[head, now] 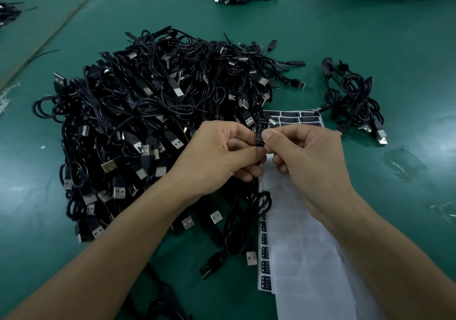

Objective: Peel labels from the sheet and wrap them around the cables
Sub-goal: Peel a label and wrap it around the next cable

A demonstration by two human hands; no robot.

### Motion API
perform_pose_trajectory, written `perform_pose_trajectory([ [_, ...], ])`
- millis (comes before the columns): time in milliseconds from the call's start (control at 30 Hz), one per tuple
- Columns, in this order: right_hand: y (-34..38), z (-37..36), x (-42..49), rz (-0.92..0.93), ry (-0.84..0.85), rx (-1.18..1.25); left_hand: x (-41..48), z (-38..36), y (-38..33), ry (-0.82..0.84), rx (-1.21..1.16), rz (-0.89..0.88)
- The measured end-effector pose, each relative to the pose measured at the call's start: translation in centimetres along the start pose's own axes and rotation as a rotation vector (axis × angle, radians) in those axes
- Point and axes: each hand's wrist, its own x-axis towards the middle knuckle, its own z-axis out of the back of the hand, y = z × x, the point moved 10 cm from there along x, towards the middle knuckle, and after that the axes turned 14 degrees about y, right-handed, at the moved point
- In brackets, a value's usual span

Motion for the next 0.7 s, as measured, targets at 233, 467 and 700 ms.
perform_pose_trajectory([
  [233,-0.11,0.03,-0.05,-0.005,-0.015,0.005,-0.04,-0.12,-0.05,0.001,0.000,0.009],
  [467,-0.31,0.23,-0.02,-0.018,-0.042,0.005,-0.08,-0.15,-0.10,0.000,-0.016,0.002],
  [700,-0.34,0.40,0.04,-0.011,-0.055,0.002,-0.12,-0.22,-0.31,0.009,0.000,-0.007],
])
